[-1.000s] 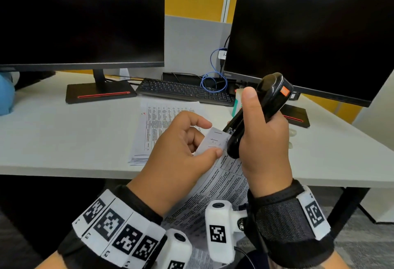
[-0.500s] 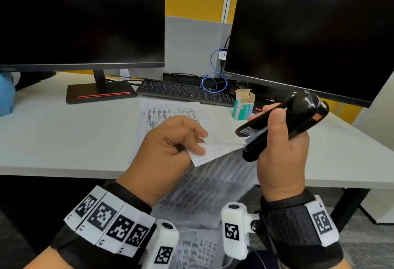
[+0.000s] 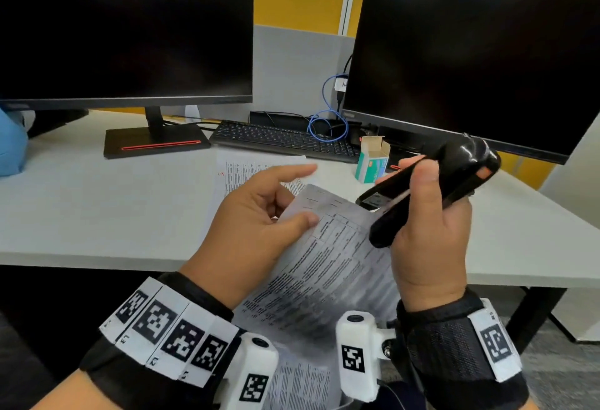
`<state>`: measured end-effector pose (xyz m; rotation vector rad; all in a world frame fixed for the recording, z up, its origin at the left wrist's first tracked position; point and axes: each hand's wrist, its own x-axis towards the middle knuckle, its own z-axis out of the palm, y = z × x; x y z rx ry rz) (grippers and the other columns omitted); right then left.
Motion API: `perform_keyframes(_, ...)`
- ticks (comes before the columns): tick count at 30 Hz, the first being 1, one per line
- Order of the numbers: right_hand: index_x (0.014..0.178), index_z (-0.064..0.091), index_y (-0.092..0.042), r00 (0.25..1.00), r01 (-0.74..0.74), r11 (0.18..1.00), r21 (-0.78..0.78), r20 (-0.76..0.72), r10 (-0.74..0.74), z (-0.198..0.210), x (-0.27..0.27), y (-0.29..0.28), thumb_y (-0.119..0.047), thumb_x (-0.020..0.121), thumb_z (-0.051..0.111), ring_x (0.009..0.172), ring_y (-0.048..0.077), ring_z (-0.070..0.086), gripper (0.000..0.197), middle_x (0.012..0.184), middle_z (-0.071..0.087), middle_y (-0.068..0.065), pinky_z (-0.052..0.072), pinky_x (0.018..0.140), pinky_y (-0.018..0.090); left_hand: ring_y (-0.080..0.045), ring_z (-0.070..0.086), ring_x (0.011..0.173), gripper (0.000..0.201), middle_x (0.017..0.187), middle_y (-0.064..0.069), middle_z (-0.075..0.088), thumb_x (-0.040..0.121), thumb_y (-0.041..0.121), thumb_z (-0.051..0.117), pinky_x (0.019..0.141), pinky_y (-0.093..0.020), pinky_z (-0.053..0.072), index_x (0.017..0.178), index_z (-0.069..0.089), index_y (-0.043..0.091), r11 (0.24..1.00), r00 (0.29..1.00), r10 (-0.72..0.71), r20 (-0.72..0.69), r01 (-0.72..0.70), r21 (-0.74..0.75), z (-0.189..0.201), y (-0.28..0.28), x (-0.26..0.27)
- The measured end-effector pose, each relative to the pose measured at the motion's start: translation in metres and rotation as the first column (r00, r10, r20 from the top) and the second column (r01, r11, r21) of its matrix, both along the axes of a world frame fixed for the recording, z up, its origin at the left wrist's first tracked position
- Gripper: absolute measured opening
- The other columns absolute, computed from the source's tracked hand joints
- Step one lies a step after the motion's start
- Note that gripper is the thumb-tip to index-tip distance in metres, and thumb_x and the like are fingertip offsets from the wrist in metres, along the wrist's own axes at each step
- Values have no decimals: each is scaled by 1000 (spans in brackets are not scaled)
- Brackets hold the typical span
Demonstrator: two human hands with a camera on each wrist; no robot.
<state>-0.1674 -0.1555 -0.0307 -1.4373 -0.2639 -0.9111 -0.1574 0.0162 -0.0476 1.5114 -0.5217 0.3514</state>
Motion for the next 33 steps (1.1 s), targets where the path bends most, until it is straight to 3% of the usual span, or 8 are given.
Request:
perform_keyframes(4,75,58,-23,988,-51,998,-35,-149,45,9,4,11,-66,75,54,70,6,59,43,66,57,-10,50,70,27,-16,56,61,60,62,4,56,74,-2,79,63,-35,52,111,61,43,1000,999,19,-31,-19,13,0,-6,1)
perform_keyframes(8,67,50,-21,983,-64,993,-98,-176,46,11,3,18,-51,90,58,56,0,48,39,55,47,-15,40,54,11,-17,56,57,54,60,5,57,71,5,82,60,-39,53,107,59,37,1000,999,-19,-51,19,8,2,-13,-5)
perform_keyframes(15,64,53,-22,982,-19,995,-94,-189,1,13,3,21,-66,77,56,63,18,59,45,59,54,-1,50,60,33,-16,55,56,46,58,5,57,67,9,80,56,-32,51,97,60,37,998,997,-64,-49,63,-21,2,-15,-8)
perform_keyframes(21,63,44,-20,991,-22,994,-107,-131,8,14,3,19,-50,83,60,51,4,42,40,51,40,-15,36,51,14,-21,55,58,42,59,2,58,64,14,79,60,-41,51,95,59,34,997,995,-72,-72,69,-33,2,-18,-10)
perform_keyframes(24,61,44,-22,989,-48,993,-109,-144,32,12,7,17,-53,81,62,52,5,40,41,52,39,-15,36,51,16,-22,60,61,42,64,0,63,65,12,79,65,-42,54,96,59,33,995,991,-90,-102,93,28,-1,-17,-8)
perform_keyframes(27,65,58,-27,973,-104,992,-73,-215,86,12,10,14,-67,70,61,61,10,59,40,59,58,-9,50,63,27,-32,70,78,39,84,-10,72,72,11,78,78,-53,57,99,62,34,970,985,-100,-140,127,207,-2,-13,-2)
perform_keyframes(30,75,63,-24,974,-98,991,86,-196,113,15,10,5,-65,74,57,72,14,65,41,69,65,-5,54,74,36,-13,68,76,25,81,4,72,77,2,76,74,-33,58,84,71,25,961,995,-54,-86,76,265,-5,-6,0)
perform_keyframes(33,80,62,-25,987,-34,978,206,-146,65,21,8,-8,-66,72,56,86,24,65,43,81,63,0,52,86,45,-4,61,70,37,73,9,64,70,-13,75,68,-14,45,59,71,23,973,998,-61,-1,60,222,-6,0,1)
